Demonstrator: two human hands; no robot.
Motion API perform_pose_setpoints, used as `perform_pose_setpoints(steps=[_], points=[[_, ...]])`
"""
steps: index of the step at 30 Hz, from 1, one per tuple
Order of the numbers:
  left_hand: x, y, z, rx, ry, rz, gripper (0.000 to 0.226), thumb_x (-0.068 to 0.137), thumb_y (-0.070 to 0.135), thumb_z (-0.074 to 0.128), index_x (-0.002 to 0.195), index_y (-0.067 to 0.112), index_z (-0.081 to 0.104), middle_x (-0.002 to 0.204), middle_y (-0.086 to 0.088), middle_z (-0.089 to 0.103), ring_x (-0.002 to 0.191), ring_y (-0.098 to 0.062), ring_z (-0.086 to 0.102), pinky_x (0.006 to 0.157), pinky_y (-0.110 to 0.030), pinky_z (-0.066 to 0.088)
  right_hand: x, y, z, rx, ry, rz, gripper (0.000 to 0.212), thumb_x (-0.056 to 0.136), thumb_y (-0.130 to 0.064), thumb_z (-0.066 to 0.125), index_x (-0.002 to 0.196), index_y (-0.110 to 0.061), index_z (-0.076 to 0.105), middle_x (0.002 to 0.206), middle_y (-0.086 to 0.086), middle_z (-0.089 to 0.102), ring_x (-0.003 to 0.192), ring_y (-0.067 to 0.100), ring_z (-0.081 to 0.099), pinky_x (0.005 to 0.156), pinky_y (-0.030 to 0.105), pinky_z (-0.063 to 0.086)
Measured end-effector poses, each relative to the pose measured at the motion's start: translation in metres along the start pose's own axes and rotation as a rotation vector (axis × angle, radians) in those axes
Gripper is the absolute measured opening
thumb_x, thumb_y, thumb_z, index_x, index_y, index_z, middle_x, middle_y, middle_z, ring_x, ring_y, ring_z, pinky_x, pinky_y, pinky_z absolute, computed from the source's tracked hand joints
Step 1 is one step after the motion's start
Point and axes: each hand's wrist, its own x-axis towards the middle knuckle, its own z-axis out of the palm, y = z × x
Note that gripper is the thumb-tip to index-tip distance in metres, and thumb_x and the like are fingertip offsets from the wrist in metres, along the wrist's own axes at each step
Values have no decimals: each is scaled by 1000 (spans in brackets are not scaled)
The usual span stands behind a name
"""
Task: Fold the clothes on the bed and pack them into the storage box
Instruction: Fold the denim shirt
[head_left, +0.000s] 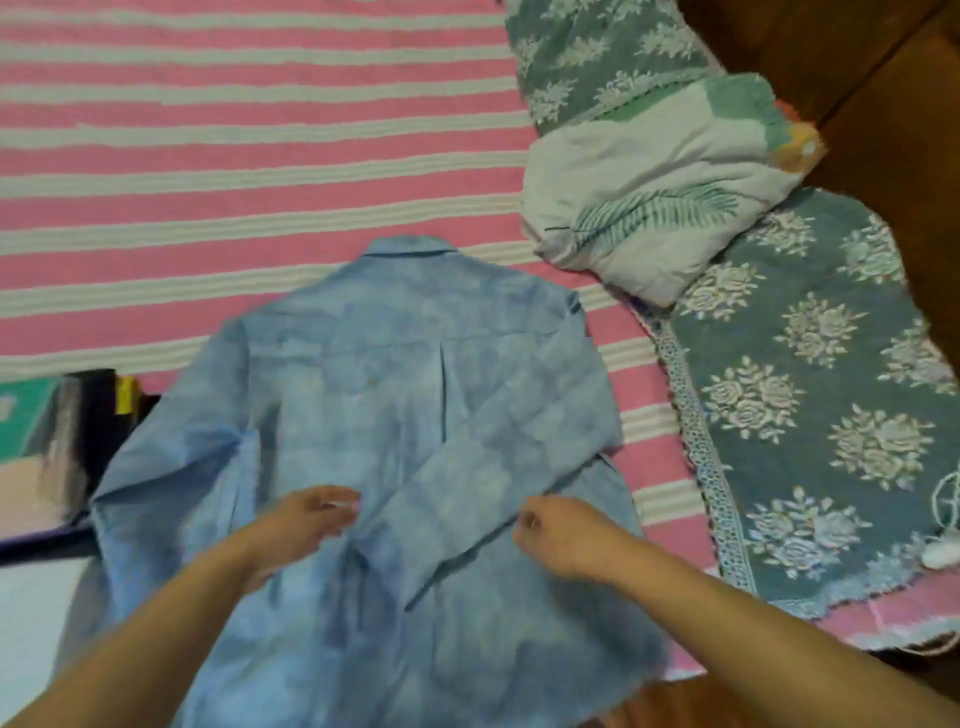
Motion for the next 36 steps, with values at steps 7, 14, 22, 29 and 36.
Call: perform_pose_setpoints(steps=[7,14,22,29,36], points=[[45,-91,59,-389,337,-314,44,97,46,62,80,6,57,58,-13,52,47,-20,46,54,-28,37,125,79,-15,378,568,442,51,89,-20,63,134,-2,46,136,25,49,118,42,56,97,42,47],[3,-59,131,-433,575,267,23,91,30,69,87,8,68,86,-12,75,77,-14,68,76,-39,58,171,131,-5,1422,625,633,24,76,0,68,97,-10,64,88,12,68,61,21,63,49,30,55],[-33,-143,165,446,326,413,69,96,74,33,83,27,81,121,-5,72,117,-31,66,111,-17,33,135,180,-47,504,525,541,44,88,2,58,132,1,56,135,24,57,119,38,59,95,36,48],[-7,-105,143,166,675,184,44,97,48,61,119,11,69,115,-7,67,112,-26,60,96,-35,43,183,148,-140,-121,597,-203,41,86,1,63,125,-10,66,123,23,51,108,39,56,97,44,47],[42,-49,139,319,173,-45,33,83,63,65,86,31,73,81,14,70,86,-9,67,77,-29,47,269,118,-217,-596,423,-403,27,80,-3,71,102,-17,76,110,17,55,104,42,52,94,42,43]])
